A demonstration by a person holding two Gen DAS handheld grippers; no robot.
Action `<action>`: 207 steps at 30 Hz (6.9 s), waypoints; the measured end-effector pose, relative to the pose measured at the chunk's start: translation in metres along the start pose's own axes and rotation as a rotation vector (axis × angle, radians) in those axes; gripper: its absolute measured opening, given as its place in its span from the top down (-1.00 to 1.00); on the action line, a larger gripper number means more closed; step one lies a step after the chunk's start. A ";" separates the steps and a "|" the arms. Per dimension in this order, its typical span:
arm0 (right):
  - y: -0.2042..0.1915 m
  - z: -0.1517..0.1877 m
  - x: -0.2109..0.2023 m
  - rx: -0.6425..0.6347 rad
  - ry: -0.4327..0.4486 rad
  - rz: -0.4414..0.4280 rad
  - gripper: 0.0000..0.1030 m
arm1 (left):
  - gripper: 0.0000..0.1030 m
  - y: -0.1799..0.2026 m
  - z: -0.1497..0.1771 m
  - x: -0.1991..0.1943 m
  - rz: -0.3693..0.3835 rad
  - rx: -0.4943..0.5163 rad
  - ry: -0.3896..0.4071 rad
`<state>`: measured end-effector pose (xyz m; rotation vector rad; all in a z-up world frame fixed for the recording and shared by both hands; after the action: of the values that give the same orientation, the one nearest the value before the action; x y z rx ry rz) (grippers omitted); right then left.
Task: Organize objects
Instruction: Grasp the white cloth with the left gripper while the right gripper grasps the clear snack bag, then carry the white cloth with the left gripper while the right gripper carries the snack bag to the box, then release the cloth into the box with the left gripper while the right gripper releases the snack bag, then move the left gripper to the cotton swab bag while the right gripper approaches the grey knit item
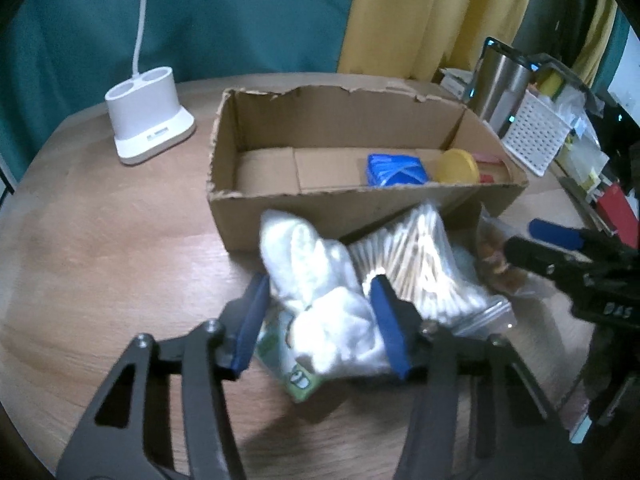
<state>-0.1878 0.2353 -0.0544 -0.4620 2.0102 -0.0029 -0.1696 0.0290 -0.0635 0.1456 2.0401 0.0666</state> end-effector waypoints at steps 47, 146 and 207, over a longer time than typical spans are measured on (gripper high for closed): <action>-0.015 -0.007 -0.052 -0.035 0.128 0.031 0.12 | 0.23 0.017 -0.016 -0.067 0.076 0.056 0.174; 0.034 -0.099 0.000 -0.004 0.109 0.067 -0.22 | 0.18 0.076 -0.101 0.036 0.252 0.078 0.030; -0.032 -0.029 -0.027 -0.070 0.100 0.070 -0.22 | -0.15 0.003 -0.011 -0.045 0.147 -0.051 0.130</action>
<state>-0.1914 0.2092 -0.0109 -0.4438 2.1292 0.0897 -0.1594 0.0264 -0.0184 0.2651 2.1525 0.2256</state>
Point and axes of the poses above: each gripper's, at about its wrist camera, not at the fingertips, and x roughly the way its jaws point, y to its right, z to its underside, the point moved 2 cm from there along x, roughly the way its jaws point, and after that the axes turned 10 degrees about -y, right-handed, at the moved point
